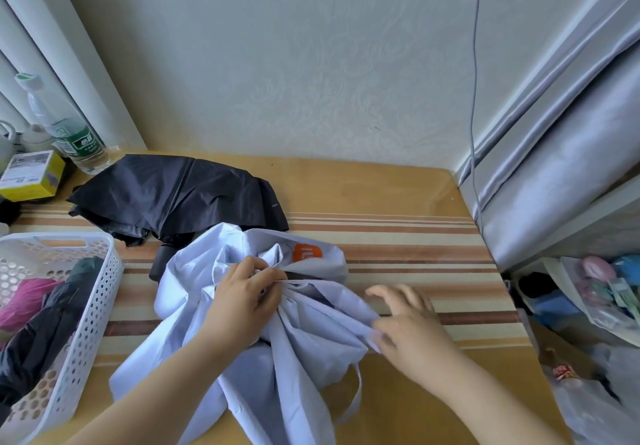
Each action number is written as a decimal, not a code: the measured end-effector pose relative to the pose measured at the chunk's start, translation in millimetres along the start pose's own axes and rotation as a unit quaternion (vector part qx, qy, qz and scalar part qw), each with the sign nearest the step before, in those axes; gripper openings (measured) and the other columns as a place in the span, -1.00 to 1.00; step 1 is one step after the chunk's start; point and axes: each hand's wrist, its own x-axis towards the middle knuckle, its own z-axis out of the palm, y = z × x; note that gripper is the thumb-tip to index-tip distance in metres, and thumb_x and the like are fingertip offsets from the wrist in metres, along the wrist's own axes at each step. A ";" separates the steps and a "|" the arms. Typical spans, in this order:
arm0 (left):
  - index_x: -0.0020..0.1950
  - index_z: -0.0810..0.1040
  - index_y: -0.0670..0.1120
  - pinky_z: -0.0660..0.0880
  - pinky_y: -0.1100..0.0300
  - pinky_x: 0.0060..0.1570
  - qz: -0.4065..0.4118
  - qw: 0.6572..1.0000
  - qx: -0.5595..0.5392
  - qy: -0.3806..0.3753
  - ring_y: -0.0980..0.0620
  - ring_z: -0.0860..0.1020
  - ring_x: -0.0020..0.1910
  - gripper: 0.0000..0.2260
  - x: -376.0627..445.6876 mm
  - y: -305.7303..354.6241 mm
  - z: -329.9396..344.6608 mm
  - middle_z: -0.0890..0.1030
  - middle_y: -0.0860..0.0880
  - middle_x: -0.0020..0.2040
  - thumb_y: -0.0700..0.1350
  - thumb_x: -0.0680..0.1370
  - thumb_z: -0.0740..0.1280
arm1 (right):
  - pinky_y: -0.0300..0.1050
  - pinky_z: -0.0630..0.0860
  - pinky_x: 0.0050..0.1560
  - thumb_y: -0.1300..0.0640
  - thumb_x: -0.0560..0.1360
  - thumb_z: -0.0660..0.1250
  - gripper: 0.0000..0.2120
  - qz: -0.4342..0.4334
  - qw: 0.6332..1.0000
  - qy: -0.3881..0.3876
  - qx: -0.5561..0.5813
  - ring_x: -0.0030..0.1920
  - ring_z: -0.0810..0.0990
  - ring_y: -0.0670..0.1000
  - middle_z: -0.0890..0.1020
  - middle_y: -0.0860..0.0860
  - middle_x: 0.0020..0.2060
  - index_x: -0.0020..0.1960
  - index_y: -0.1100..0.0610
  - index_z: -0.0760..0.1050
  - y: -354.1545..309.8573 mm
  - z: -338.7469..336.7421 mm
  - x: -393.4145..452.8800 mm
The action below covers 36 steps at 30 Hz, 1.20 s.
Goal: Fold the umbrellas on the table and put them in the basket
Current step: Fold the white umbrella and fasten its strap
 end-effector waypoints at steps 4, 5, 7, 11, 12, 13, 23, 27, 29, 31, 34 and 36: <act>-0.04 0.49 0.11 0.38 0.13 -0.15 0.042 0.999 0.002 -0.026 -0.08 0.47 -0.20 -0.87 1.1 -2.5 2.7 0.43 0.12 -0.08 -0.01 0.52 0.16 | -0.23 0.38 -0.48 0.27 0.25 0.58 -0.83 0.044 0.992 0.114 0.010 -0.32 0.60 0.04 0.64 -0.02 -0.21 -0.29 0.11 0.60 22.7 -16.2 1.4; -0.03 0.48 0.11 0.36 0.14 -0.12 0.040 0.999 -0.001 -0.028 -0.07 0.46 -0.18 -0.87 0.6 -2.1 3.8 0.40 0.15 -0.08 -0.01 0.52 0.14 | -0.24 0.34 -0.49 0.26 0.29 0.57 -0.82 0.056 0.993 0.099 0.031 -0.37 0.57 0.01 0.62 -0.06 -0.26 -0.28 0.11 0.58 22.4 -21.4 2.0; 0.00 0.45 0.11 0.36 0.12 -0.09 0.028 0.999 -0.008 -0.029 -0.06 0.45 -0.15 -0.86 0.8 -2.6 3.5 0.41 0.13 -0.06 0.01 0.54 0.12 | -0.15 0.44 -0.40 0.22 0.44 0.46 -0.85 0.089 0.989 0.075 0.095 -0.30 0.57 0.00 0.62 -0.06 -0.23 -0.22 0.08 0.51 25.0 -22.1 2.7; 0.00 0.44 0.11 0.41 0.07 -0.11 0.001 0.999 -0.020 -0.028 -0.07 0.47 -0.14 -0.85 5.3 -8.8 -2.5 0.47 0.05 -0.09 0.06 0.53 0.12 | -0.28 0.39 -0.31 0.29 0.50 0.35 -0.78 0.114 0.979 0.083 0.150 -0.29 0.49 -0.10 0.52 -0.11 -0.31 -0.20 0.04 0.40 29.9 -17.6 2.9; 0.00 0.44 0.11 0.42 0.06 -0.10 -0.005 0.999 -0.024 -0.030 -0.08 0.47 -0.13 -0.84 6.1 -9.4 -3.6 0.46 0.05 -0.09 0.07 0.52 0.12 | -0.31 0.36 -0.31 0.30 0.50 0.36 -0.78 0.108 0.976 0.096 0.162 -0.27 0.47 -0.11 0.48 -0.13 -0.33 -0.19 0.04 0.39 29.5 -20.1 4.1; 0.00 0.45 0.11 0.42 0.06 -0.10 -0.007 0.999 -0.028 -0.028 -0.09 0.47 -0.13 -0.84 6.3 -9.8 -3.8 0.45 0.06 -0.09 0.08 0.52 0.12 | -0.32 0.35 -0.29 0.29 0.50 0.36 -0.78 0.107 0.973 0.108 0.176 -0.23 0.46 -0.14 0.45 -0.15 -0.33 -0.17 0.04 0.39 27.2 -24.3 5.5; -0.01 0.48 0.09 0.41 0.07 -0.11 -0.015 0.999 -0.036 -0.020 -0.09 0.47 -0.14 -0.83 4.8 -10.0 -2.4 0.46 0.05 -0.09 0.06 0.51 0.14 | -0.05 0.55 0.04 -0.30 0.40 0.30 -0.47 0.448 0.611 -0.084 0.647 0.04 0.64 0.10 0.67 0.11 0.02 0.11 0.12 0.50 10.1 -21.4 10.9; 0.01 0.46 0.10 0.39 0.09 -0.10 0.008 0.999 -0.015 -0.032 -0.09 0.46 -0.14 -0.84 1.5 -5.8 -2.9 0.45 0.05 -0.07 0.05 0.53 0.13 | -0.07 0.46 0.19 -0.05 0.52 0.33 -0.73 0.390 0.550 -0.004 0.739 0.11 0.61 0.03 0.67 0.04 0.07 0.14 0.07 0.52 5.5 -19.8 24.8; 0.02 0.47 0.09 0.38 0.10 -0.11 0.009 0.999 -0.009 -0.032 -0.06 0.45 -0.14 -0.83 -0.1 -5.9 -2.2 0.48 0.01 -0.07 0.05 0.53 0.13 | -0.09 0.46 0.19 0.15 0.54 0.33 -0.84 0.361 0.487 0.038 0.794 0.08 0.61 0.02 0.69 0.06 0.00 0.11 0.16 0.53 3.1 -26.3 31.6; 0.02 0.50 0.05 0.38 0.09 -0.11 0.011 1.000 -0.005 -0.028 -0.04 0.43 -0.14 -0.81 -0.1 -7.1 -1.8 0.49 0.00 -0.07 0.04 0.52 0.14 | -0.11 0.47 0.16 0.25 0.56 0.28 -0.90 0.341 0.460 0.069 0.817 0.04 0.61 0.01 0.67 0.07 -0.06 0.05 0.19 0.54 3.3 -28.6 34.7; 0.00 0.46 0.09 0.37 0.10 -0.11 0.014 0.999 -0.002 -0.031 -0.05 0.43 -0.14 -0.84 1.1 -6.8 -1.4 0.49 0.01 -0.07 0.03 0.51 0.13 | -0.14 0.49 0.13 0.26 0.51 0.29 -0.86 0.309 0.445 0.097 0.835 0.03 0.62 -0.01 0.67 0.06 -0.06 0.04 0.20 0.57 4.0 -29.0 33.4; 0.00 0.45 0.09 0.37 0.10 -0.12 0.015 0.999 -0.002 -0.029 -0.06 0.43 -0.14 -0.85 2.5 -6.4 -0.3 0.48 0.01 -0.08 0.03 0.51 0.13 | -0.13 0.54 0.10 0.23 0.44 0.31 -0.83 0.295 0.414 0.106 0.855 -0.03 0.65 -0.01 0.68 0.06 -0.09 0.02 0.20 0.57 3.7 -27.8 31.5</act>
